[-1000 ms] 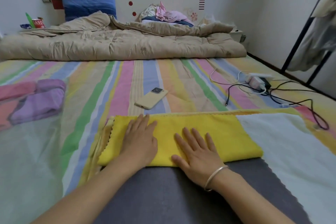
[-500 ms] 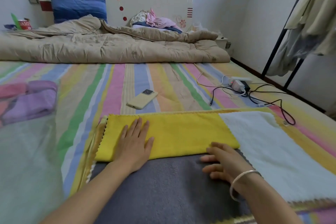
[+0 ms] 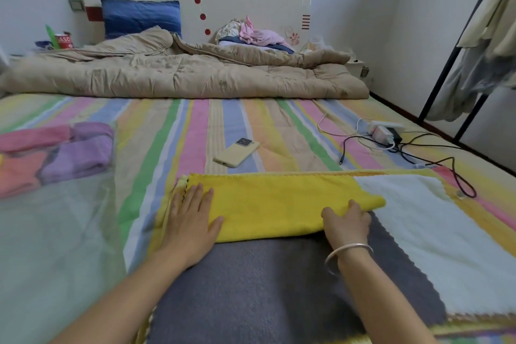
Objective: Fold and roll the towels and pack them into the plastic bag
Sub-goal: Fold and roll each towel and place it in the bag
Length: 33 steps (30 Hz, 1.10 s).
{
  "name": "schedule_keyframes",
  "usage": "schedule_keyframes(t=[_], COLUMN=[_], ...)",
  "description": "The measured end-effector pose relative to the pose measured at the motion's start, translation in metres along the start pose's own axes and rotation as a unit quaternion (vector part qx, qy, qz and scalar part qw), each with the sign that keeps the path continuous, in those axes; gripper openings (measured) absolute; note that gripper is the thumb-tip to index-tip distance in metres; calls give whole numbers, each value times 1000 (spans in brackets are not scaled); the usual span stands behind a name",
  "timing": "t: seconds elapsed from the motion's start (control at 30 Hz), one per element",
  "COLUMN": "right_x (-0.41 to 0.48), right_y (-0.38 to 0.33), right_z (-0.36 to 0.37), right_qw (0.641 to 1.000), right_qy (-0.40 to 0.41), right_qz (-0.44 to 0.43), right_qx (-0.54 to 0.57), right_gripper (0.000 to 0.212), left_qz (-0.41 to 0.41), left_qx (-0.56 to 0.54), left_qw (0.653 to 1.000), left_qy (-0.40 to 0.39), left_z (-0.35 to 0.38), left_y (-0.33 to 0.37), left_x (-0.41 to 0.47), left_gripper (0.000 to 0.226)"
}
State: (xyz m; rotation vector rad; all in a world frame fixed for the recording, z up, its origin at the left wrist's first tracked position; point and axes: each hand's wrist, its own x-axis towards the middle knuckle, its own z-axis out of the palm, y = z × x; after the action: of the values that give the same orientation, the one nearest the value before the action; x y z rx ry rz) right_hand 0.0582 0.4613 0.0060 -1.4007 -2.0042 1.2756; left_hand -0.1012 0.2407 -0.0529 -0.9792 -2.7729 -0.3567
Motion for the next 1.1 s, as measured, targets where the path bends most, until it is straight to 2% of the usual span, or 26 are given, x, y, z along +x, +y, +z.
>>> schedule_keyframes(t=[0.07,0.1,0.13,0.17,0.23,0.27,0.3,0.33,0.37,0.43,0.47,0.57,0.67,0.8,0.93,1.03,1.1], right_x=[-14,-22,-30,-38,-55,-65,-74,-81,-85,-89,-88,-81,-72,-49,-30,-18,-10], right_y=[-11,-15,-17,-19,-21,-22,-20,-17,-11,-5,-3,-9,-17,-24,-31,-37,-38], right_z=[11,20,31,42,62,71,80,87,94,99,99,92,84,81,84,94,102], right_qw=[984,964,935,902,849,825,799,773,751,729,735,784,827,842,838,832,821], right_qy=[33,56,80,96,53,3,-45,-83,-115,-160,-191,-288,-268,-196,-140,-129,-137], right_qz=[-114,-191,-277,-356,-465,-500,-530,-553,-564,-564,-556,-508,-479,-487,-488,-453,-417], right_qx=[-132,-175,-206,-224,-246,-264,-282,-301,-323,-353,-339,-209,-118,-122,-202,-291,-366], right_gripper=[70,67,64,62,58,55,50,46,44,45,43,36,34,37,45,64,63], left_qz=[-16,-53,-115,-185,-317,-361,-385,-393,-390,-374,-366,-345,-315,-285,-263,-270,-274], left_qx=[-183,-295,-405,-513,-658,-694,-711,-715,-713,-695,-678,-623,-527,-460,-420,-408,-407], left_qw=[980,949,903,835,683,622,584,570,569,594,617,689,784,840,868,872,871], left_qy=[79,97,90,69,-7,-43,-74,-99,-124,-154,-159,-135,-93,-25,8,-1,-6], left_z=[-8,-13,-20,-27,-38,-44,-48,-50,-52,-51,-49,-40,-30,-28,-28,-27,-28], left_y=[9,14,18,20,13,6,-4,-13,-18,-23,-23,-23,-25,-16,-17,-23,-21], left_x=[-2,-2,1,5,15,19,21,23,24,27,28,32,33,34,39,40,38], left_gripper=[51,37,31,26,23,27,31,33,34,36,32,23,37,21,23,19,13])
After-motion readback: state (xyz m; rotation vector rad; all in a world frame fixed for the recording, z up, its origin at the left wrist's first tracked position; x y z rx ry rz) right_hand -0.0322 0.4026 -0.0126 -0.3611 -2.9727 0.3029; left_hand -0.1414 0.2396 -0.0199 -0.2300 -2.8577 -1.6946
